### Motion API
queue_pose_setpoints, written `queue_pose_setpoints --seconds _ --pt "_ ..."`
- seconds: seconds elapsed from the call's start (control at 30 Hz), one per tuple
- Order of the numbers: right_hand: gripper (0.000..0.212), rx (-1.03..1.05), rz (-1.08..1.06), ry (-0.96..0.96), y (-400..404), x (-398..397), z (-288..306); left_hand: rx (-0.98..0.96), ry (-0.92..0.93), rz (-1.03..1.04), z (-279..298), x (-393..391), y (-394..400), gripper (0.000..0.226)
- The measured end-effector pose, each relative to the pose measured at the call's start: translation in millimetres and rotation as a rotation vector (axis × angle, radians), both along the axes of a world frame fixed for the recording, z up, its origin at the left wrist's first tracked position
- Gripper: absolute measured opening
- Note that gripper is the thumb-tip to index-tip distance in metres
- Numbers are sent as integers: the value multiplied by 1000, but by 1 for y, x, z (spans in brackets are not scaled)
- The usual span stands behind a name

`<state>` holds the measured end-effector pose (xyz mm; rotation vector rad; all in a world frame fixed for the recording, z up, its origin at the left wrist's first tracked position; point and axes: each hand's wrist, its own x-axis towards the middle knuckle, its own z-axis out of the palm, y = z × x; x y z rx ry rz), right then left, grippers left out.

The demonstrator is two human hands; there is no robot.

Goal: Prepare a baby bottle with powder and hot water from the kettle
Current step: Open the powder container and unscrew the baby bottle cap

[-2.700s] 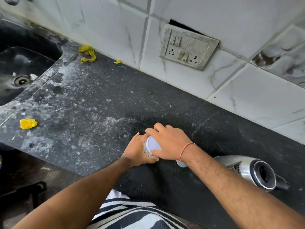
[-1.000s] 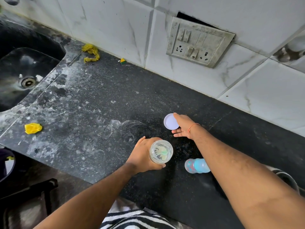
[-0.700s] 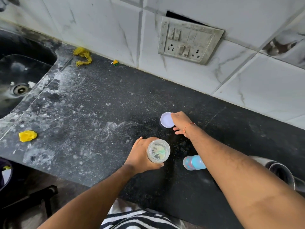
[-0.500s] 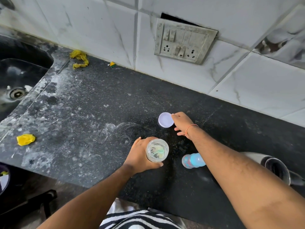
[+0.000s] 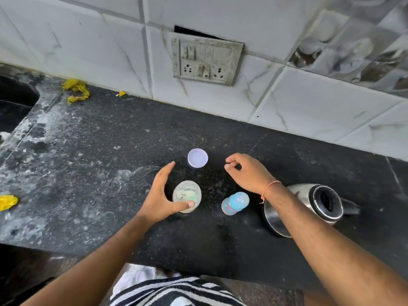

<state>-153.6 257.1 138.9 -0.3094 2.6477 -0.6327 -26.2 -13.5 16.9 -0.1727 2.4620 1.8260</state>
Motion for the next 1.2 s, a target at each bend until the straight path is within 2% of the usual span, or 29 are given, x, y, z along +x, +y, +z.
queue_pose_setpoints --seconds 0.1,0.23,0.3,0.37,0.4,0.47,0.53,0.6,0.73,0.87,0.93,1.2 --pt "32 57 33 41 16 15 4 -146 129 54 26 3 14 121" --pt "39 177 87 60 29 34 12 -482 374 138 71 16 62 98" --pt "46 233 118 86 33 42 13 -534 448 132 85 25 91 84" --pt "54 286 155 119 36 51 13 -454 491 66 83 34 118 75" --pt "56 318 173 131 37 54 13 -353 439 24 77 40 130 75" --pt "59 378 203 142 39 61 12 -170 217 -28 55 50 150 80" --pt "59 429 236 146 40 67 9 -114 12 -64 27 55 164 86" --pt "58 468 276 161 41 70 5 -97 -99 -101 6 50 169 92" --pt "57 498 340 203 43 72 -1 -102 -153 -106 -7 25 176 100" --pt "58 529 404 245 43 74 -9 -190 -162 -125 -9 9 181 71" --pt "57 519 418 257 41 75 -12 -233 -182 -128 -6 6 180 63" --pt "50 470 505 238 51 67 -11 -294 -190 -122 -9 5 183 60"
